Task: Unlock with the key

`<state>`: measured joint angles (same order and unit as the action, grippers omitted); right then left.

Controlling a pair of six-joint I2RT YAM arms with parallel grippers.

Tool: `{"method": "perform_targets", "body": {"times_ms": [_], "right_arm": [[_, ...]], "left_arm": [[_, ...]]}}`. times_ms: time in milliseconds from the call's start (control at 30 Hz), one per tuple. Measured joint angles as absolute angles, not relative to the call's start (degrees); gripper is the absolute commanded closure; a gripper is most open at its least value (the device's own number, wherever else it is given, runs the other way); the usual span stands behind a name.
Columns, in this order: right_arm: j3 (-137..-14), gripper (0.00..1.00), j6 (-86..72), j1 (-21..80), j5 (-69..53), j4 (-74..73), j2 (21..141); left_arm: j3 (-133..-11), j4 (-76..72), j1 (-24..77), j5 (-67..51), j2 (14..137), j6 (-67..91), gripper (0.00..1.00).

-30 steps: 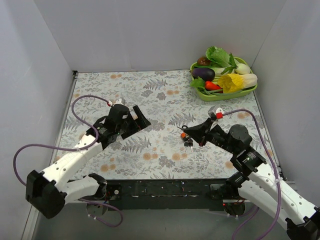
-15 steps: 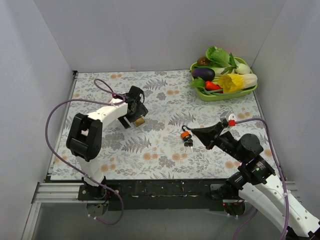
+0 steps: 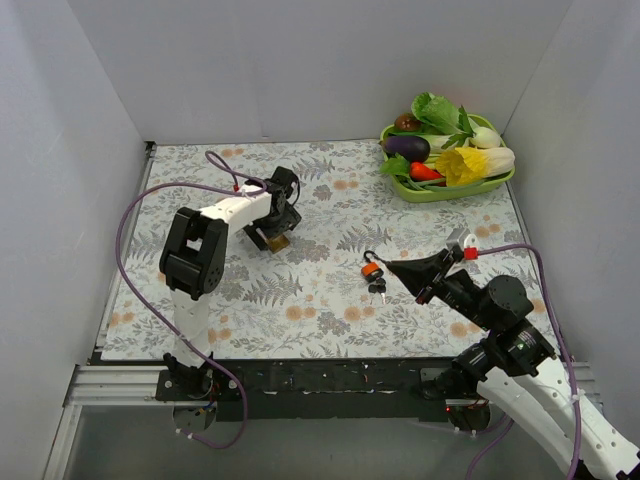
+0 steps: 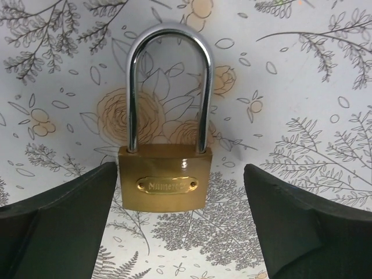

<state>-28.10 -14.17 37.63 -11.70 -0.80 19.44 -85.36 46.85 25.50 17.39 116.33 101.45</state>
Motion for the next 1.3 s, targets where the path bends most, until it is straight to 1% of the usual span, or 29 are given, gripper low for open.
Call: {"method": "perform_targets", "body": {"times_ms": [33, 100, 133, 300, 667, 800, 833, 900, 933, 1033, 1067, 1167, 1300], "right_arm": [[-27.99, 0.99, -14.17, 37.63, -11.7, -0.8, 19.29], [-27.59, 0.99, -14.17, 37.63, -11.7, -0.8, 19.05], [-27.4, 0.99, -14.2, 37.63, -11.7, -0.89, 18.96], [-27.14, 0.99, -14.41, 37.63, -11.68, -1.61, 18.48], [-26.02, 0.99, -14.81, 37.63, -11.68, -1.72, 18.44], [-26.02, 0.99, -14.81, 37.63, -11.66, -1.69, 18.28], [-26.02, 0.99, -14.83, 37.63, -11.68, -1.69, 18.28], [-25.96, 0.99, -14.83, 37.63, -11.66, -1.69, 18.31], [-25.91, 0.99, -14.85, 37.63, -11.66, -1.67, 18.31], [-25.47, 0.99, -15.07, 37.63, -11.66, -1.61, 18.44], [-25.34, 0.99, -15.18, 37.63, -11.66, -1.61, 18.59], [-25.26, 0.99, -15.53, 37.63, -11.68, -1.45, 19.4], [-24.6, 0.99, -16.38, 37.63, -11.7, 0.16, 21.82]], "left_arm": [[-86.26, 47.29, 25.52, 17.61, 116.88, 101.34, 0.15], [-87.81, 48.01, 25.52, 18.04, 117.93, 101.01, 0.18], [-88.55, 48.4, 25.5, 18.26, 118.5, 100.71, 0.22], [-90.17, 50.17, 25.5, 19.07, 119.9, 99.74, 0.26], [-88.53, 50.35, 25.5, 20.12, 119.24, 98.85, 0.37], [-88.23, 49.69, 25.56, 20.14, 119.22, 98.17, 0.49], [-88.09, 49.45, 25.56, 20.12, 119.15, 97.95, 0.58], [-87.88, 49.08, 25.61, 20.1, 119.07, 97.41, 0.69], [-87.66, 48.82, 25.61, 20.1, 118.91, 97.23, 0.78], [-86.94, 47.92, 25.61, 19.68, 118.39, 96.6, 0.91], [-86.48, 47.51, 25.63, 19.44, 118.08, 96.4, 1.0], [-84.6, 45.67, 25.63, 18.61, 116.6, 96.27, 1.0], [-78.17, 41.19, 25.3, 14.94, 111.72, 97.95, 1.0]]}}
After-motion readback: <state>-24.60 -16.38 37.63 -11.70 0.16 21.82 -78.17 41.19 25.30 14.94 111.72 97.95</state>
